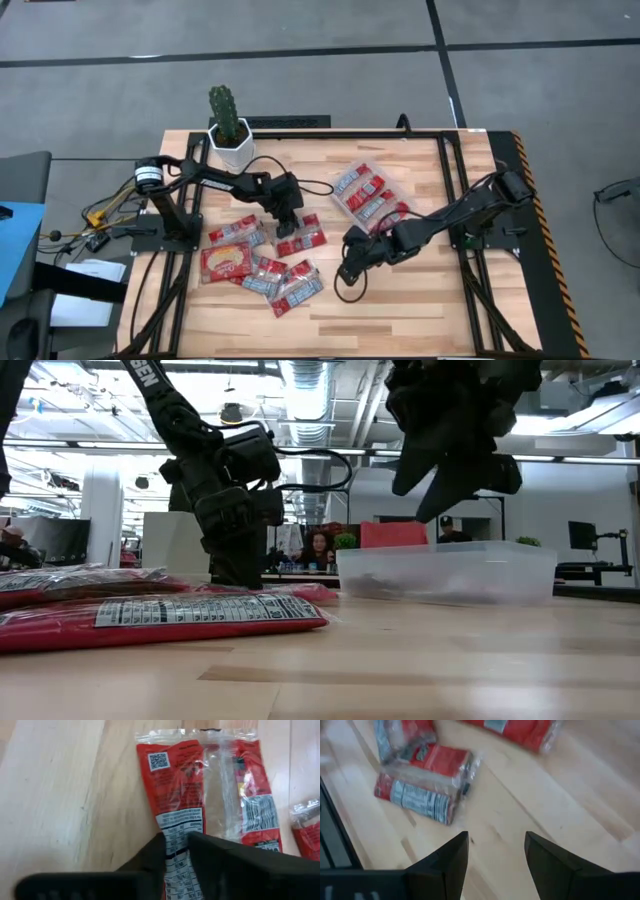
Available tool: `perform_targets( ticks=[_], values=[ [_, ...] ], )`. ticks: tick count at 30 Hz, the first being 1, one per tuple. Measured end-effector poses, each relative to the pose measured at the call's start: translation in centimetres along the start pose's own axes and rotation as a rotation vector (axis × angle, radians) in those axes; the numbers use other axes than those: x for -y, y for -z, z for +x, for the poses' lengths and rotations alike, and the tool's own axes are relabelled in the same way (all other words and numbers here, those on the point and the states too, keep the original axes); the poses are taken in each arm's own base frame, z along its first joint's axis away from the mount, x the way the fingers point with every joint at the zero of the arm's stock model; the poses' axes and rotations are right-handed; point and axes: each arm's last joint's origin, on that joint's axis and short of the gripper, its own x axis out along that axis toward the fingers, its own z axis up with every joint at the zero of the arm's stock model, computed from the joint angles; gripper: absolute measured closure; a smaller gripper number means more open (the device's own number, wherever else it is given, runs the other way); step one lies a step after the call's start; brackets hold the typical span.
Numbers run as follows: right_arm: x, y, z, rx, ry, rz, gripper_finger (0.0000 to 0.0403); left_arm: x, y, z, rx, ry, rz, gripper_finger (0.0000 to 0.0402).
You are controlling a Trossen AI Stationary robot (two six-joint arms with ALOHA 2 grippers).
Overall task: Sort popcorn bags into baskets
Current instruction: Put the red popcorn bag into the transparent bin
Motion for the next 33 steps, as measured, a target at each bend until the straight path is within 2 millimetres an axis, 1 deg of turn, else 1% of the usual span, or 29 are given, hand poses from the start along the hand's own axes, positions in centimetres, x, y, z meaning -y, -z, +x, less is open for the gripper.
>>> perform_targets(
  ticks=[2,4,9,11,15,18,21,24,27,29,33],
  values=[
    [-0.1,-0.2,0.0,0.033,-0.002,0.005,0.0193,0.0,0.1,0.1,-0.003,0.025,0.000,0.0375],
    [0.0,-0.2,0.0,0.055,0.018,0.004,0.0201,0.2,0.2,0.1,-0.013,0.057,-0.015,0.0392],
    [0.1,-0.8,0.0,0.090,0.019,0.013,0.0224,0.4,0.2,0.0,-0.020,0.127,-0.112,0.0399],
    [0.1,-0.9,0.0,0.094,0.017,-0.010,0.0233,0.5,0.2,-0.2,-0.018,0.148,-0.139,0.0400],
    [0.0,-1.2,0.1,0.107,0.002,-0.016,0.0244,0.8,-0.3,-1.3,0.029,0.149,-0.166,0.0401],
    [0.2,-1.6,0.2,0.100,-0.006,0.014,0.0244,1.1,-0.7,-2.4,0.066,0.141,-0.169,0.0401],
    [0.4,-2.2,0.3,0.090,-0.024,0.046,0.0229,1.5,-1.1,-3.7,0.118,0.143,-0.153,0.0401],
    [0.8,-3.3,0.4,0.093,-0.048,0.079,0.0195,1.9,-1.4,-4.9,0.165,0.138,-0.138,0.0401],
    [1.2,-4.5,0.5,0.124,-0.061,0.058,0.0156,2.2,-1.7,-5.9,0.204,0.134,-0.125,0.0401],
    [1.6,-5.2,0.6,0.144,-0.055,0.034,0.0137,2.3,-1.8,-6.3,0.219,0.131,-0.121,0.0401],
    [2.5,-6.7,0.7,0.178,-0.034,-0.042,0.0123,2.6,-1.9,-6.9,0.242,0.132,-0.112,0.0401]
  ],
)
